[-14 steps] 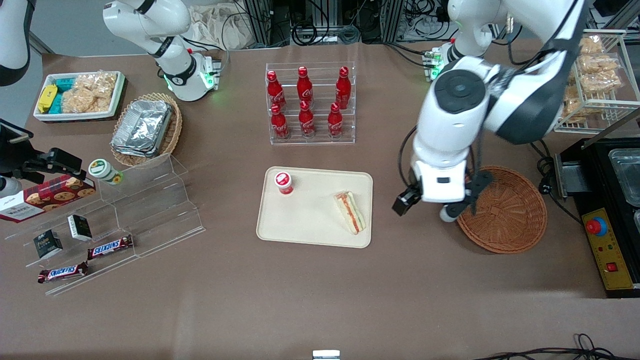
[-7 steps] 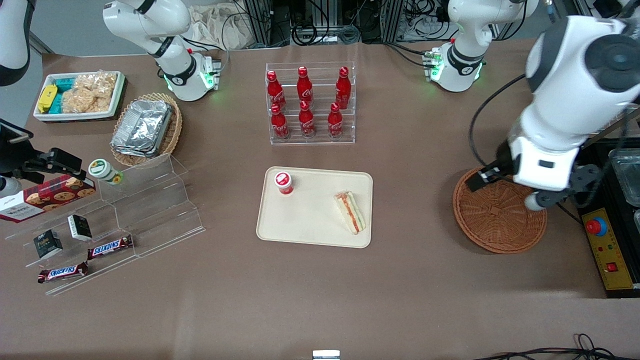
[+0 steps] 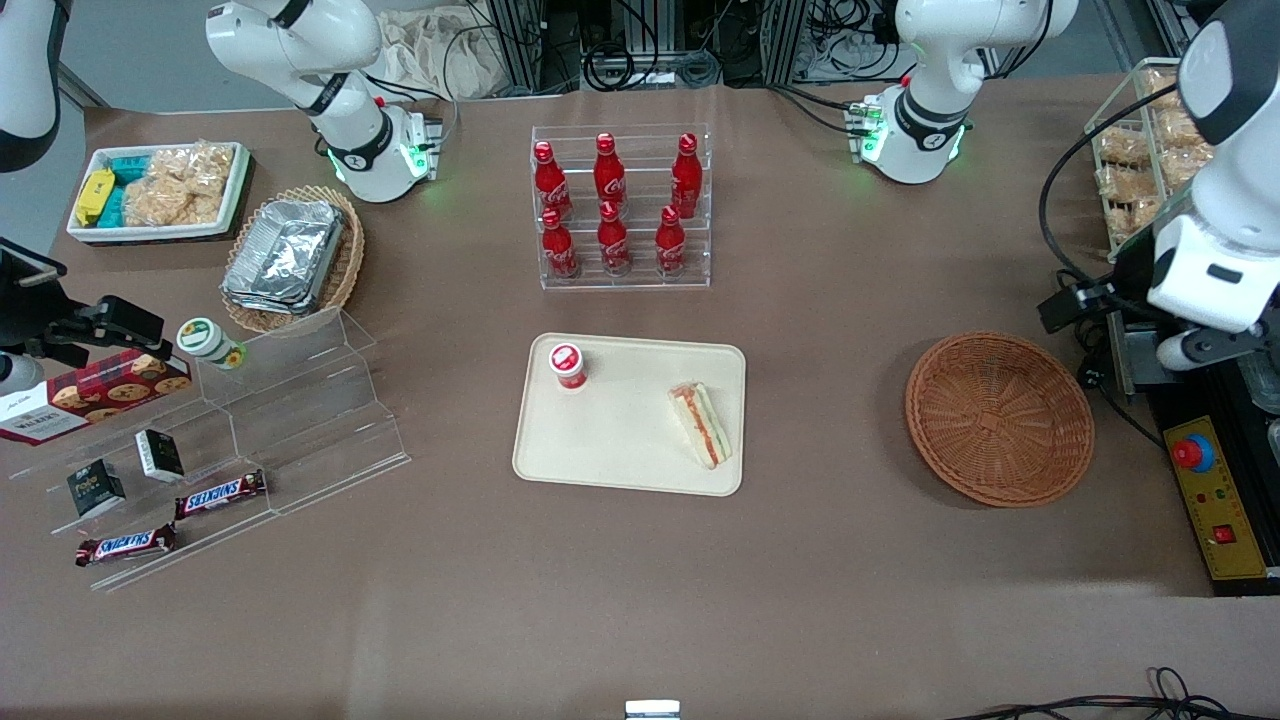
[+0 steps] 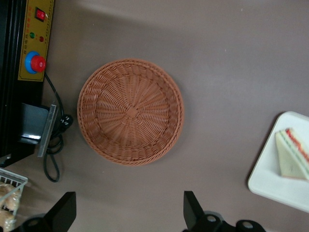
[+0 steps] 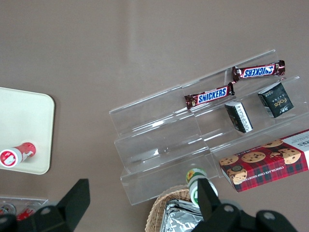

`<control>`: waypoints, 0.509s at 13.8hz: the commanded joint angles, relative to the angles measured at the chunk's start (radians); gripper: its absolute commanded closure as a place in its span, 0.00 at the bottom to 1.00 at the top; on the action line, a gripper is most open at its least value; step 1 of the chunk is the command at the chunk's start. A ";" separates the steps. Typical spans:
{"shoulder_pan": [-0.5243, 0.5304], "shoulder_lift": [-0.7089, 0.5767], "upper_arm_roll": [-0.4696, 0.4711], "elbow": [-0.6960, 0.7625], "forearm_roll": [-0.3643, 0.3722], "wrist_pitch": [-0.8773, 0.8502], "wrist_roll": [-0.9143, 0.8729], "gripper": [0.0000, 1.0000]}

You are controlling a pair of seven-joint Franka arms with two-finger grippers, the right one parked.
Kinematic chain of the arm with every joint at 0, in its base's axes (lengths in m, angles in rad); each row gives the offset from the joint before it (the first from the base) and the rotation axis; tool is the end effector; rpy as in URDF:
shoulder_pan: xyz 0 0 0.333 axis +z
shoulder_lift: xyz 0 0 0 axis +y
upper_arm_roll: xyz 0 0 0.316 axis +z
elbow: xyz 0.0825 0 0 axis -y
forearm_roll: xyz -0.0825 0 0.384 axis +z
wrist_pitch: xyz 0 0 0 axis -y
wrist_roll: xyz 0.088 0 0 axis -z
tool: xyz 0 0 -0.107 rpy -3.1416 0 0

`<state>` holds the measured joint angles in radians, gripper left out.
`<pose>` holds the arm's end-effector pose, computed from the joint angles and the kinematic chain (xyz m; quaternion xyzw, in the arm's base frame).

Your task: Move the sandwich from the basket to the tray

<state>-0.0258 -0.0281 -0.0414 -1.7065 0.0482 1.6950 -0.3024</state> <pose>0.5530 -0.0329 0.5866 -0.9931 -0.1145 -0.0126 0.0226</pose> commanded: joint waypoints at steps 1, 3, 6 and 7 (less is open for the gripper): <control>-0.051 -0.111 0.095 -0.128 -0.028 0.038 0.121 0.00; -0.066 -0.171 0.130 -0.207 -0.027 0.081 0.157 0.00; -0.065 -0.233 0.153 -0.297 -0.027 0.126 0.157 0.00; -0.063 -0.230 0.153 -0.291 -0.024 0.118 0.158 0.00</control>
<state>-0.0737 -0.2084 0.0947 -1.9448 0.0353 1.7905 -0.1604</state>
